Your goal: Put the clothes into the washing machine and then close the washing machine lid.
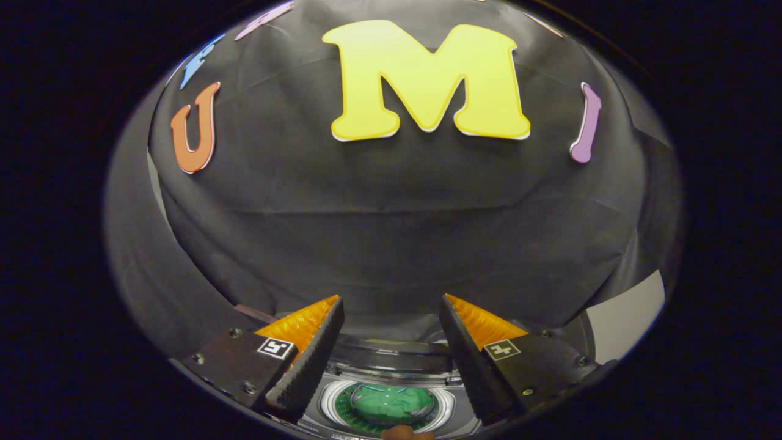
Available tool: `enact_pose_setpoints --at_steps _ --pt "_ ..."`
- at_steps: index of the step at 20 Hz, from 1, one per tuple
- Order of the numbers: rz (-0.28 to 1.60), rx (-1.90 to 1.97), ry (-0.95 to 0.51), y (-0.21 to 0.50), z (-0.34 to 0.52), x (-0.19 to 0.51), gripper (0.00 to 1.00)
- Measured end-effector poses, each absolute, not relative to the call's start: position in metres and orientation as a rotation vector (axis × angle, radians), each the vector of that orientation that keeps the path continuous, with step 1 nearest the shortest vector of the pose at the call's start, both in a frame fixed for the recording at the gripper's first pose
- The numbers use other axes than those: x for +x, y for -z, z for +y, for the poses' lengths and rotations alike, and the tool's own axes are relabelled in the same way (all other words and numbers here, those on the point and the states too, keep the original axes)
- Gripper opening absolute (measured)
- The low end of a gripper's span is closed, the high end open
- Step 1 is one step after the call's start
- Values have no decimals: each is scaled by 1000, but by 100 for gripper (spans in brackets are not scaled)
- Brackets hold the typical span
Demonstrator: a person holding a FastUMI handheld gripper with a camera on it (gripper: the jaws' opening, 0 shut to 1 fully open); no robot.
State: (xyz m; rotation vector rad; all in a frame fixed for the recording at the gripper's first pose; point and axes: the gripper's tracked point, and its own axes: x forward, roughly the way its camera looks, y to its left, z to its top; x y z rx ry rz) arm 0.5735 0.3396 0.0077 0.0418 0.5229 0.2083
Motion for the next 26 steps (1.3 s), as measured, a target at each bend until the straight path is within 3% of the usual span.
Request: enact_pose_setpoints --at_steps 11,17,26 --pt "580 80 -260 19 345 586 99" --pt "418 65 -309 14 345 574 99" --pt "336 58 -309 19 341 532 99"
